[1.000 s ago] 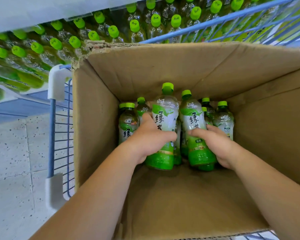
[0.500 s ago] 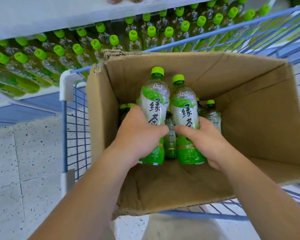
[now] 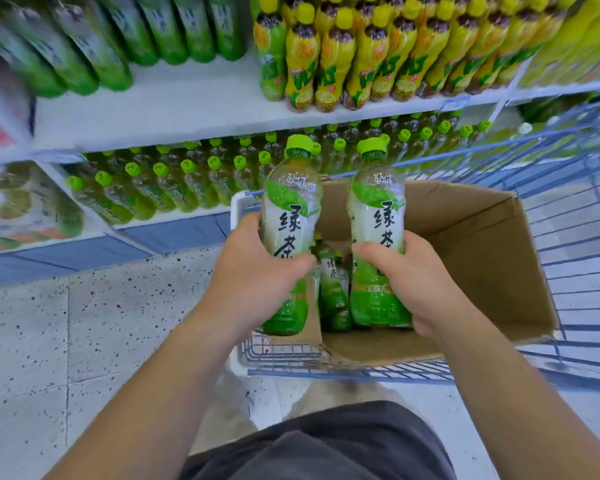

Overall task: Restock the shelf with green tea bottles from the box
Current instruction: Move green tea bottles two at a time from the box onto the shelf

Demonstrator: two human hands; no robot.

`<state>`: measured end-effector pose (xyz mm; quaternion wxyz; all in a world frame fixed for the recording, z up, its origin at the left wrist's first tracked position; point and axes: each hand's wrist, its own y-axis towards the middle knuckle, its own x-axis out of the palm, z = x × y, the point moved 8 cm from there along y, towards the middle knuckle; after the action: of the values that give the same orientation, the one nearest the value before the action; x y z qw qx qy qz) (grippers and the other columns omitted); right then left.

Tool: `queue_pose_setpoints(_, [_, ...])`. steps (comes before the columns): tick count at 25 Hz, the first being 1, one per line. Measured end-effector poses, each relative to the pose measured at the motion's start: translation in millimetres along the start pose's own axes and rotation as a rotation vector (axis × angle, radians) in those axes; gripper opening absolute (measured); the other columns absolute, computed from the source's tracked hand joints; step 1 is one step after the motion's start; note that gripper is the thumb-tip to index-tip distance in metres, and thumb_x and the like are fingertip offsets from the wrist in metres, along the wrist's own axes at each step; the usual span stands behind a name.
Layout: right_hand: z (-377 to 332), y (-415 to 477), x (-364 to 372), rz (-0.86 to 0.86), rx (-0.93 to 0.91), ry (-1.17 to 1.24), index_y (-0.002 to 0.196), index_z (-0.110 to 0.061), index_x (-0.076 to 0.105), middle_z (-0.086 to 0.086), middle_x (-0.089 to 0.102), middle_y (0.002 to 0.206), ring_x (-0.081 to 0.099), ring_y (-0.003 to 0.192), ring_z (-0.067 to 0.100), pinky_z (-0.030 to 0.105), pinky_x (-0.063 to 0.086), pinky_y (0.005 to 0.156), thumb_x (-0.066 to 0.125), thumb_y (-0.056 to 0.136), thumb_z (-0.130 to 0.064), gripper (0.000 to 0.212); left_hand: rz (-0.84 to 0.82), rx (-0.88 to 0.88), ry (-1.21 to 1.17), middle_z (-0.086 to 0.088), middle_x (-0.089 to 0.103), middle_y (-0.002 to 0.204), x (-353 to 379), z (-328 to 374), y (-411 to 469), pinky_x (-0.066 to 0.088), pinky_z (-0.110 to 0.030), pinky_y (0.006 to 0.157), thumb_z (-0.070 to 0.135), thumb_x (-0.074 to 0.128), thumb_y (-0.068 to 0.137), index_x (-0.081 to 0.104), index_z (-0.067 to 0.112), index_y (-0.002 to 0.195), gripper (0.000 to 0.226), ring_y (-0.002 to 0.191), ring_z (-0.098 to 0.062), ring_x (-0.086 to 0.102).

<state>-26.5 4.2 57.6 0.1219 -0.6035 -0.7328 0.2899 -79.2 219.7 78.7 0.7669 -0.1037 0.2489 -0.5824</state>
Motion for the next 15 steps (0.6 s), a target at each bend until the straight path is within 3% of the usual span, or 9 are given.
queue_pose_setpoints(3, [-27, -19, 45, -0.009, -0.047, -0.015, 0.101, -0.021, 0.071, 0.005, 0.078, 0.091, 0.075, 0.087, 0.031, 0.054, 0.063, 0.076, 0.08, 0.073, -0.033, 0.032, 0.076, 0.017, -0.029, 0.028, 0.07, 0.085, -62, -5, -11, 0.058, -0.03, 0.062, 0.03, 0.087, 0.068, 0.059, 0.038, 0.097, 0.041, 0.07, 0.003, 0.069])
queue_pose_setpoints(5, [-44, -29, 76, 0.001, -0.077, -0.044, 0.101, -0.022, 0.071, 0.002, 0.078, 0.09, 0.075, 0.083, 0.028, 0.047, 0.063, 0.07, 0.08, 0.073, -0.032, 0.031, 0.122, 0.048, -0.056, 0.027, 0.07, 0.084, -104, -9, -17, 0.056, -0.022, 0.056, 0.027, 0.089, 0.071, 0.059, 0.036, 0.097, 0.04, 0.07, 0.003, 0.068])
queue_pose_setpoints(8, [-70, -37, 122, 0.036, -0.11, -0.089, 0.097, -0.024, 0.071, 0.002, 0.077, 0.086, 0.073, 0.076, 0.025, 0.047, 0.061, 0.07, 0.079, 0.061, -0.04, 0.041, 0.177, 0.056, -0.084, 0.029, 0.069, 0.083, -162, -20, -22, 0.049, -0.011, 0.049, 0.023, 0.088, 0.075, 0.058, 0.035, 0.098, 0.04, 0.07, 0.005, 0.067])
queue_pose_setpoints(11, [-90, -36, 174, 0.054, -0.132, -0.157, 0.091, -0.027, 0.072, -0.003, 0.076, 0.08, 0.074, 0.076, 0.024, 0.047, 0.06, 0.071, 0.079, 0.06, -0.043, 0.035, 0.219, 0.074, -0.096, 0.033, 0.066, 0.084, -221, -36, -18, 0.044, -0.006, 0.048, 0.02, 0.087, 0.075, 0.057, 0.035, 0.095, 0.039, 0.072, 0.009, 0.065])
queue_pose_setpoints(15, [-103, -21, 235, 0.057, -0.17, -0.215, 0.088, -0.03, 0.071, -0.018, 0.073, 0.071, 0.07, 0.06, 0.006, 0.032, 0.055, 0.058, 0.083, 0.074, -0.036, 0.02, 0.258, 0.074, -0.1, 0.033, 0.066, 0.088, -280, -61, -1, 0.047, -0.011, 0.049, 0.023, 0.087, 0.075, 0.058, 0.037, 0.098, 0.04, 0.076, 0.009, 0.065])
